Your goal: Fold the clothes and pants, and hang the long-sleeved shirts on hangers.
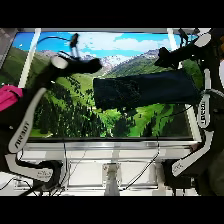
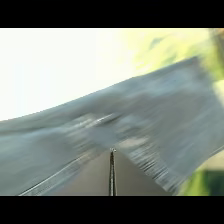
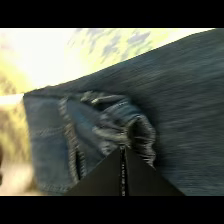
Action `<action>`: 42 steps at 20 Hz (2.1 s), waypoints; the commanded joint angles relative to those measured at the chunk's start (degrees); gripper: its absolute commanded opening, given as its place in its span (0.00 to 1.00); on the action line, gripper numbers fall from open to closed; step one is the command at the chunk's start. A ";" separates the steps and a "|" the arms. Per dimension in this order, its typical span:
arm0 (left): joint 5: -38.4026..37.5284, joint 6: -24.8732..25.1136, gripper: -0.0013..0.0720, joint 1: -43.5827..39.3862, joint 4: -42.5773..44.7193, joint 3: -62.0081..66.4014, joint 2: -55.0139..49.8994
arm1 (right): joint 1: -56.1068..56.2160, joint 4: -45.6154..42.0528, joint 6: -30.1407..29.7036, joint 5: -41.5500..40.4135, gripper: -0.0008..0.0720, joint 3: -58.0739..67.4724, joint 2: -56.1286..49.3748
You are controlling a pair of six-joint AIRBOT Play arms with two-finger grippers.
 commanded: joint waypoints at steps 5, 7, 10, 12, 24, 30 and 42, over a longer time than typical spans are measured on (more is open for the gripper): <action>-27.26 -0.17 0.28 13.16 14.23 -10.58 1.11 | 5.75 8.04 -7.13 -1.40 0.20 0.02 -0.55; -27.23 -0.13 0.76 12.68 9.16 -13.05 -0.50 | 6.78 8.11 -7.13 -2.34 0.59 0.02 -0.55; -26.84 4.15 0.76 11.85 -5.55 -13.33 -5.77 | 6.84 8.26 -6.93 -1.14 0.61 0.02 -0.55; -23.39 5.64 0.72 11.17 -13.09 -13.33 -8.85 | 6.82 8.26 -6.95 -0.22 0.62 0.02 -0.55; -7.76 5.62 0.05 2.60 -18.01 -13.27 -12.15 | 6.82 9.64 -6.99 -1.60 0.62 0.02 -0.55; -8.57 7.10 0.04 6.25 -14.71 -13.22 -7.61 | 6.71 4.81 -6.97 -2.60 0.23 0.00 -0.57; -20.65 -0.68 0.04 19.43 20.81 -13.18 21.33 | 19.32 10.75 -7.41 -3.32 0.03 -3.54 -9.53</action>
